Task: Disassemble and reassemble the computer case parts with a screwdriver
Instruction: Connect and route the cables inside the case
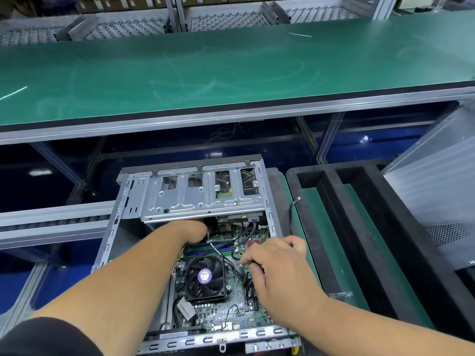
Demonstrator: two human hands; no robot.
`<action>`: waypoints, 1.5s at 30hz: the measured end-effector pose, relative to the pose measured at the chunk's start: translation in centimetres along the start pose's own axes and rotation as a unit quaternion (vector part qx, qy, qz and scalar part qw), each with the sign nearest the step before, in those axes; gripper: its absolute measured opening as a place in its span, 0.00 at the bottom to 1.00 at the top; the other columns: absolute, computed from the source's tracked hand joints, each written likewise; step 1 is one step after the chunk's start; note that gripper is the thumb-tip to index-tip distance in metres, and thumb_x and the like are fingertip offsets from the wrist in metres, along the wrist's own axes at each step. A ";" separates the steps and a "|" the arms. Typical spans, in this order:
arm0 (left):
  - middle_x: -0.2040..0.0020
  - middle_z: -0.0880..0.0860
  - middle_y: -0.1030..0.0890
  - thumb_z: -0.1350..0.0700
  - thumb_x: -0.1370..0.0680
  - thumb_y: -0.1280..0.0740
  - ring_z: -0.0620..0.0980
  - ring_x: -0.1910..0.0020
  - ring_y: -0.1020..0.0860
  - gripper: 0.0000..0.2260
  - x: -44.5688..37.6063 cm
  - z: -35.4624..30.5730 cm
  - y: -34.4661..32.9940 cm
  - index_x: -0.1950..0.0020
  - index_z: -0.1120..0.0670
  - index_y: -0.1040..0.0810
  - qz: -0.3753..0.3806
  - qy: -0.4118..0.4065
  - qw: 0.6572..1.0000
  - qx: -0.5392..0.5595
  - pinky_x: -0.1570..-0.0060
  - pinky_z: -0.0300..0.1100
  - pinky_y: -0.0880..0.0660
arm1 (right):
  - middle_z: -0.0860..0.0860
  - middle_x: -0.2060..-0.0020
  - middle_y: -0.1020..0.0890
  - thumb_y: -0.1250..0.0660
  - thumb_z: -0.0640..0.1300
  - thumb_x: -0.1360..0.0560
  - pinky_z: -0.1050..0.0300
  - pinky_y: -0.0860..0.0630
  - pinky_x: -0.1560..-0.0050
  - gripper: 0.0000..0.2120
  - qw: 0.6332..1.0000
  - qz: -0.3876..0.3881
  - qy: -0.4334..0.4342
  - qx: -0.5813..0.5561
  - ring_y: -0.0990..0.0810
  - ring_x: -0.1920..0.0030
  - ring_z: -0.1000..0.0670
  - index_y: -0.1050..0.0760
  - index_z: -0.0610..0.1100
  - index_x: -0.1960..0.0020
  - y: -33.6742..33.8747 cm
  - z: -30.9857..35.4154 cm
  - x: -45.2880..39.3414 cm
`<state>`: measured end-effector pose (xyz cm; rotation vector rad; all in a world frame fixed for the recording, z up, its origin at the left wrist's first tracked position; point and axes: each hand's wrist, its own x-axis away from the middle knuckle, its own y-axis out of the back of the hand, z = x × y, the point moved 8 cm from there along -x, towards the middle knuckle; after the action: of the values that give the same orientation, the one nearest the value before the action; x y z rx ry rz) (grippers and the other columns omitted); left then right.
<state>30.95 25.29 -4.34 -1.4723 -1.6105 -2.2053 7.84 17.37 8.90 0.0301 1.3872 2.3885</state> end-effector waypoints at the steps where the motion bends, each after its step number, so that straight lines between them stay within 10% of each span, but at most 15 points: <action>1: 0.64 0.51 0.35 0.68 0.19 0.46 0.49 0.65 0.38 0.14 0.0 0.1 0.0 0.63 0.56 0.34 -0.005 0.004 1.000 0.014 0.55 0.44 0.36 | 0.64 0.61 0.22 0.33 0.42 0.23 0.50 0.39 0.38 0.11 1.000 0.002 -0.001 0.002 0.28 0.54 0.61 0.22 0.58 0.49 0.0 0.0 0.0; 7: 0.57 0.52 0.30 0.64 0.19 0.47 0.49 0.63 0.34 0.12 -0.2 0.0 0.0 0.61 0.55 0.33 0.016 -0.003 0.998 0.058 0.58 0.46 0.34 | 0.64 0.60 0.21 0.33 0.42 0.22 0.49 0.38 0.39 0.11 1.000 0.010 0.001 0.011 0.29 0.53 0.61 0.22 0.59 0.49 -0.2 0.0 0.0; 10: 0.50 0.52 0.34 0.63 0.19 0.48 0.52 0.54 0.26 0.12 -0.2 0.4 -0.4 0.55 0.61 0.27 0.044 -0.002 0.996 0.084 0.48 0.49 0.30 | 0.64 0.60 0.21 0.33 0.43 0.22 0.49 0.38 0.39 0.10 1.000 0.010 0.002 0.013 0.29 0.53 0.61 0.22 0.59 0.49 -0.1 0.1 0.0; 11: 0.28 0.59 0.37 0.63 0.19 0.48 0.55 0.48 0.23 0.13 -0.4 0.5 -0.4 0.50 0.64 0.25 0.045 -0.001 0.995 0.087 0.44 0.51 0.29 | 0.64 0.60 0.21 0.33 0.43 0.22 0.49 0.38 0.39 0.10 1.000 0.009 0.003 0.014 0.29 0.53 0.61 0.22 0.59 0.49 -0.1 0.1 0.0; 13: 0.29 0.65 0.30 0.64 0.19 0.48 0.61 0.33 0.27 0.17 -0.8 0.8 -0.3 0.36 0.70 0.28 0.042 0.001 0.996 0.082 0.33 0.56 0.30 | 0.64 0.61 0.22 0.33 0.42 0.22 0.50 0.39 0.39 0.10 1.000 0.003 0.005 0.014 0.30 0.54 0.62 0.22 0.58 0.49 -0.1 0.1 0.0; 15: 0.27 0.62 0.36 0.64 0.20 0.47 0.58 0.43 0.23 0.14 -0.8 0.5 -0.4 0.43 0.71 0.27 0.032 -0.013 0.996 0.079 0.38 0.54 0.28 | 0.64 0.61 0.22 0.33 0.42 0.23 0.51 0.40 0.39 0.11 1.000 -0.001 0.006 0.013 0.31 0.55 0.63 0.22 0.59 0.49 -0.1 0.0 0.0; 16: 0.48 0.52 0.32 0.65 0.20 0.47 0.54 0.54 0.25 0.12 -0.9 0.5 -0.5 0.50 0.69 0.26 0.022 -0.017 0.998 0.065 0.43 0.52 0.28 | 0.64 0.61 0.22 0.33 0.42 0.23 0.50 0.39 0.39 0.10 1.000 -0.002 0.007 0.012 0.32 0.55 0.63 0.23 0.59 0.49 -0.1 0.0 0.0; 20: 0.60 0.52 0.29 0.63 0.18 0.45 0.52 0.59 0.33 0.14 -0.5 0.2 0.0 0.64 0.56 0.33 -0.034 -0.021 0.999 0.004 0.52 0.46 0.31 | 0.65 0.61 0.23 0.33 0.43 0.23 0.49 0.38 0.41 0.10 1.000 -0.006 0.009 0.010 0.32 0.55 0.63 0.24 0.59 0.49 -0.2 -0.1 0.0; 27: 0.49 0.57 0.20 0.56 0.17 0.43 0.52 0.59 0.30 0.14 -0.6 -0.2 0.6 0.61 0.56 0.28 -0.085 -0.016 0.996 -0.020 0.52 0.47 0.29 | 0.64 0.61 0.22 0.33 0.43 0.23 0.49 0.39 0.41 0.10 1.000 -0.008 0.011 0.016 0.29 0.55 0.61 0.23 0.59 0.50 -0.3 -0.1 0.0; 31: 0.59 0.53 0.27 0.61 0.18 0.44 0.49 0.62 0.32 0.15 -0.8 -0.5 0.1 0.64 0.53 0.31 -0.045 -0.029 0.998 -0.032 0.52 0.44 0.33 | 0.64 0.62 0.23 0.33 0.43 0.24 0.50 0.39 0.41 0.10 1.000 -0.009 0.010 0.018 0.29 0.55 0.60 0.24 0.59 0.50 -0.3 -0.1 0.0; 36: 0.54 0.56 0.25 0.65 0.17 0.46 0.54 0.54 0.30 0.13 -0.5 -0.2 -0.5 0.44 0.62 0.22 0.002 -0.029 0.999 -0.045 0.51 0.45 0.32 | 0.64 0.61 0.22 0.34 0.44 0.23 0.52 0.40 0.41 0.10 1.000 0.004 0.004 0.024 0.29 0.54 0.61 0.24 0.60 0.49 -0.4 -0.2 0.0; 40: 0.63 0.51 0.33 0.68 0.19 0.45 0.55 0.55 0.31 0.12 -0.8 -0.3 -0.6 0.59 0.59 0.30 0.016 -0.036 0.998 -0.058 0.54 0.45 0.33 | 0.64 0.61 0.21 0.34 0.43 0.23 0.52 0.40 0.40 0.10 1.000 0.008 0.001 0.023 0.28 0.54 0.61 0.24 0.60 0.49 -0.3 -0.2 0.0; 45: 0.61 0.51 0.29 0.64 0.17 0.44 0.54 0.56 0.29 0.10 -1.2 -0.4 -0.5 0.49 0.59 0.23 -0.014 -0.035 0.999 -0.031 0.53 0.44 0.32 | 0.64 0.60 0.21 0.34 0.43 0.23 0.51 0.40 0.39 0.10 1.000 0.011 0.001 0.024 0.27 0.53 0.60 0.23 0.59 0.49 -0.3 -0.1 0.0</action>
<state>31.11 24.62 -5.54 -1.5687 -1.6066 -2.2634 7.95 17.39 8.62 0.0574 1.4521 2.3737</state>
